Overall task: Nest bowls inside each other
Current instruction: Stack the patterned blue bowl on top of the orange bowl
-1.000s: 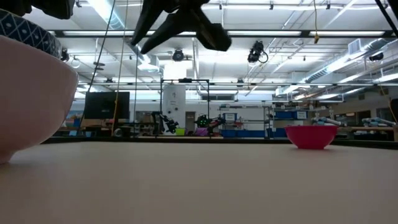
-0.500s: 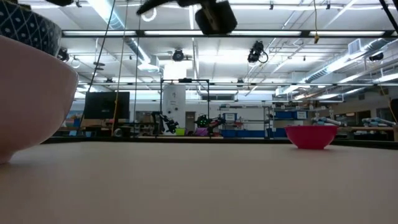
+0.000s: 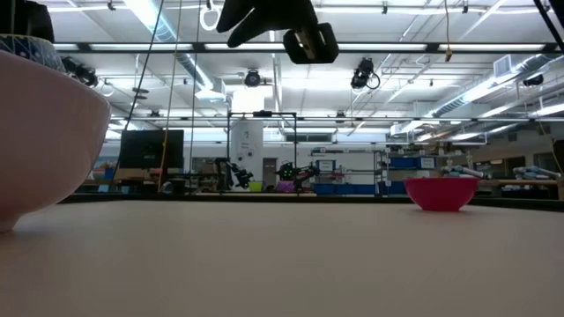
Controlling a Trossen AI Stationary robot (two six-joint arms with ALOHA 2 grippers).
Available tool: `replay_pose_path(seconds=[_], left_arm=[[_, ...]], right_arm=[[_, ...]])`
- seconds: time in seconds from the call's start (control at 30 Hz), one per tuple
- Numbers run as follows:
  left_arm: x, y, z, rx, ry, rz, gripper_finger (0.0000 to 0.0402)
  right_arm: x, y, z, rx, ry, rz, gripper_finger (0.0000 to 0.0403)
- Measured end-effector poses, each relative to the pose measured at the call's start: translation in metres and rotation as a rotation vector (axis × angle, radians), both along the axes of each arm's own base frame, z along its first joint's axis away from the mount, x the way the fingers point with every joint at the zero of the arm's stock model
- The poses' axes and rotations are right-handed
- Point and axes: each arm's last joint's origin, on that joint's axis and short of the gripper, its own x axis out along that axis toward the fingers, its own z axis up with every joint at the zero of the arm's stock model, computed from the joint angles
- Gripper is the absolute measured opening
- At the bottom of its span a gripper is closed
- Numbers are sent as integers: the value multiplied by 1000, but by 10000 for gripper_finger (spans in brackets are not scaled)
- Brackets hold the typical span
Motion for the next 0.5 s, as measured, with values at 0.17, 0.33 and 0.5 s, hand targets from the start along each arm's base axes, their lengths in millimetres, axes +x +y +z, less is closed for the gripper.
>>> replay_pose_path(seconds=[0.17, 0.33, 0.5], left_arm=[[-6, 7, 11, 3, -76, 29, 196], [-10, 14, 20, 35, -145, 50, 197], [-4, 17, 16, 19, -177, 82, 197]], right_arm=[[7, -15, -3, 53, -51, 65, 38], [20, -33, -20, 232, -180, 126, 29], [24, -46, -44, 372, -252, 98, 23]])
